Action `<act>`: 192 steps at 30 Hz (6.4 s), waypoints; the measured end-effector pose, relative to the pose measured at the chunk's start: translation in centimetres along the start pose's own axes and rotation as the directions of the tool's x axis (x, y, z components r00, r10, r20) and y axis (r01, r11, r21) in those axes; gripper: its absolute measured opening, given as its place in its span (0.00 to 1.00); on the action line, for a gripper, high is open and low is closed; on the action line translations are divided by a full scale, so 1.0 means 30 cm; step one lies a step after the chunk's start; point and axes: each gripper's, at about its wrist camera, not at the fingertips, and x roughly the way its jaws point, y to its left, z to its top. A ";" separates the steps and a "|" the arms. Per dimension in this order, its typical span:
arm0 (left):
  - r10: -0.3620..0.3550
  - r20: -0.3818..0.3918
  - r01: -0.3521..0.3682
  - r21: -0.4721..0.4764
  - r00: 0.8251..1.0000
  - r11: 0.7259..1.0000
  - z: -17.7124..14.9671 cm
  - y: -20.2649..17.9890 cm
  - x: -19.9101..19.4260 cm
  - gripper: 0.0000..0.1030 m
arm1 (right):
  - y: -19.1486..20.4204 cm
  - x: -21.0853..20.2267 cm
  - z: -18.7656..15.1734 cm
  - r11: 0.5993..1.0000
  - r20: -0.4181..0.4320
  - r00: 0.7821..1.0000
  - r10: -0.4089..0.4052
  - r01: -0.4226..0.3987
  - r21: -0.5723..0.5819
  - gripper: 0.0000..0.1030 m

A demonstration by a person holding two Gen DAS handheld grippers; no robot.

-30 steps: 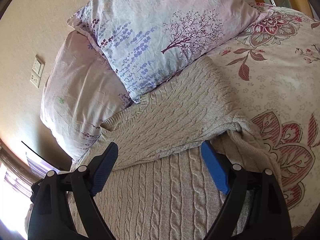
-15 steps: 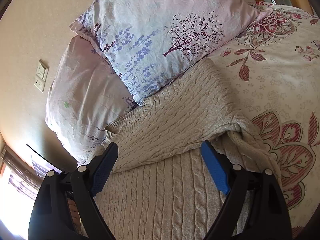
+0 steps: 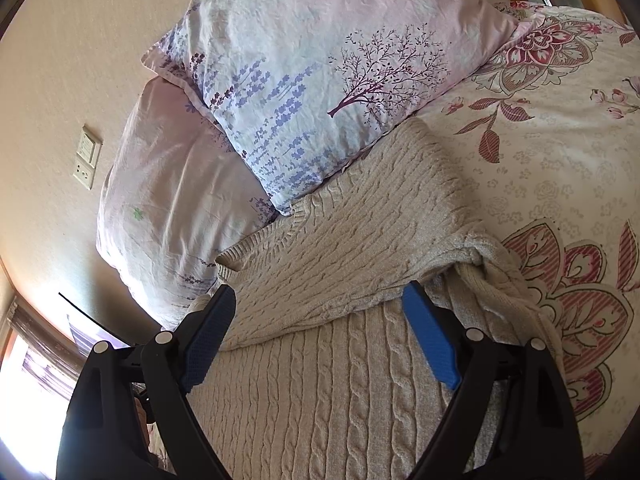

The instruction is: Fold small clothes

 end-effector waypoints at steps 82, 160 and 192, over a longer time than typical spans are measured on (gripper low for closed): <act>0.296 -0.168 -0.089 0.719 0.940 0.689 -0.183 -0.041 -0.233 0.68 | -0.100 -0.273 0.045 0.989 -0.150 0.978 -0.142 0.145 0.009 0.70; 0.255 0.018 -0.185 0.738 0.967 0.649 -0.063 -0.398 0.192 0.06 | 0.184 0.044 0.230 0.895 0.102 0.964 -0.244 0.265 -0.359 0.07; 0.310 -0.022 -0.181 0.772 0.950 0.610 -0.062 -0.265 0.100 0.46 | -0.056 -0.006 0.208 0.946 -0.049 0.953 -0.299 0.289 -0.147 0.46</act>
